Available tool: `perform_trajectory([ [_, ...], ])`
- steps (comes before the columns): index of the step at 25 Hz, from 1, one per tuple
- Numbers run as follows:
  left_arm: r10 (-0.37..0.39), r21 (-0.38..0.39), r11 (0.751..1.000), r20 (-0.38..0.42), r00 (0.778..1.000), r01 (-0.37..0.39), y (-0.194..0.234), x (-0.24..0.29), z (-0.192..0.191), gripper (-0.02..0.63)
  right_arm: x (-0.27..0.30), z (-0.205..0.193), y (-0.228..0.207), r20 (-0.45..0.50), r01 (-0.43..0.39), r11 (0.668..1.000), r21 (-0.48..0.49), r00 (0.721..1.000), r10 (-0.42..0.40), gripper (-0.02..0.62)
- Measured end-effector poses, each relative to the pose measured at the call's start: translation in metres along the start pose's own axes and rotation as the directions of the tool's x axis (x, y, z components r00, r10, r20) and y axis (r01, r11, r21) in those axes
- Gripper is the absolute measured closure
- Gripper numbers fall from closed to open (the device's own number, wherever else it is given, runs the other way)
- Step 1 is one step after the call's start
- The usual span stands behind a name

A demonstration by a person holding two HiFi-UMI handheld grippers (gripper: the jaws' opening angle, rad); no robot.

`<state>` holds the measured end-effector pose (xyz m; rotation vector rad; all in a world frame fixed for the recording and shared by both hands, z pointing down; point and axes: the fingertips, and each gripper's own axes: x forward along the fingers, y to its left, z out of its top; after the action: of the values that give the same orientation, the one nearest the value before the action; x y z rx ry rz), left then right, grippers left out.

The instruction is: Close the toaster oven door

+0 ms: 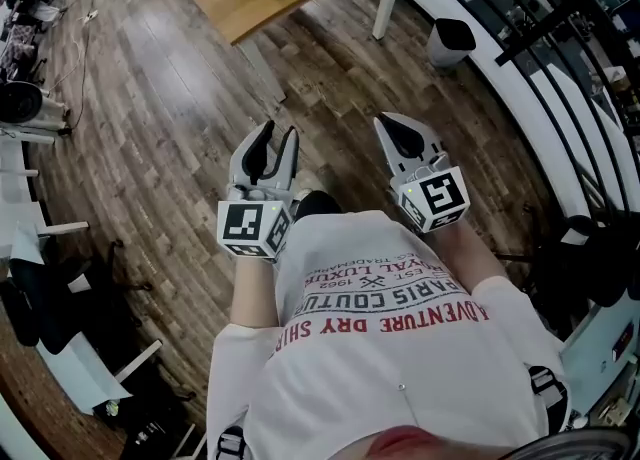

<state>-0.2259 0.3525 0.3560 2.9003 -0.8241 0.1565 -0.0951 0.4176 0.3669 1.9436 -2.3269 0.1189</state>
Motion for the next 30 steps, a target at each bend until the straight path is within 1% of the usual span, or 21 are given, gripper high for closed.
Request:
perform_trajectory([
  [1, 0.0, -0.005, 1.0, -0.008, 1.0, 0.0, 0.0, 0.002, -0.003, 0.447, -0.001, -0.002, -0.003, -0.004, 0.006, 1.0, 0.007, 1.0, -0.006, 0.607],
  [7, 0.011, -0.013, 1.0, -0.049, 0.999, -0.012, 0.008, 0.02, -0.013, 0.445, 0.007, -0.015, -0.021, -0.038, 0.02, 0.999, 0.045, 0.999, -0.018, 0.607],
  [10, 0.014, -0.012, 1.0, -0.066, 0.998, -0.015, 0.021, 0.037, -0.017, 0.445, 0.023, -0.019, -0.032, -0.057, 0.022, 0.998, 0.051, 0.998, -0.019, 0.607],
  [13, 0.01, -0.009, 1.0, -0.067, 0.998, -0.01, 0.039, 0.059, -0.016, 0.445, 0.045, -0.02, -0.044, -0.071, 0.025, 0.999, 0.045, 0.997, -0.022, 0.607],
  [19, 0.006, -0.035, 0.999, -0.059, 0.998, -0.008, 0.099, 0.121, -0.004, 0.445, 0.116, -0.01, -0.076, -0.1, 0.022, 1.0, 0.013, 0.995, -0.02, 0.607],
  [26, 0.005, -0.059, 0.998, -0.058, 0.998, -0.008, 0.184, 0.203, 0.017, 0.445, 0.223, 0.014, -0.123, -0.117, 0.018, 1.0, -0.014, 0.993, -0.019, 0.607],
  [30, -0.011, -0.073, 0.997, -0.069, 0.998, 0.006, 0.223, 0.245, 0.019, 0.445, 0.28, 0.02, -0.149, -0.129, 0.022, 1.0, -0.02, 0.991, -0.025, 0.607],
])
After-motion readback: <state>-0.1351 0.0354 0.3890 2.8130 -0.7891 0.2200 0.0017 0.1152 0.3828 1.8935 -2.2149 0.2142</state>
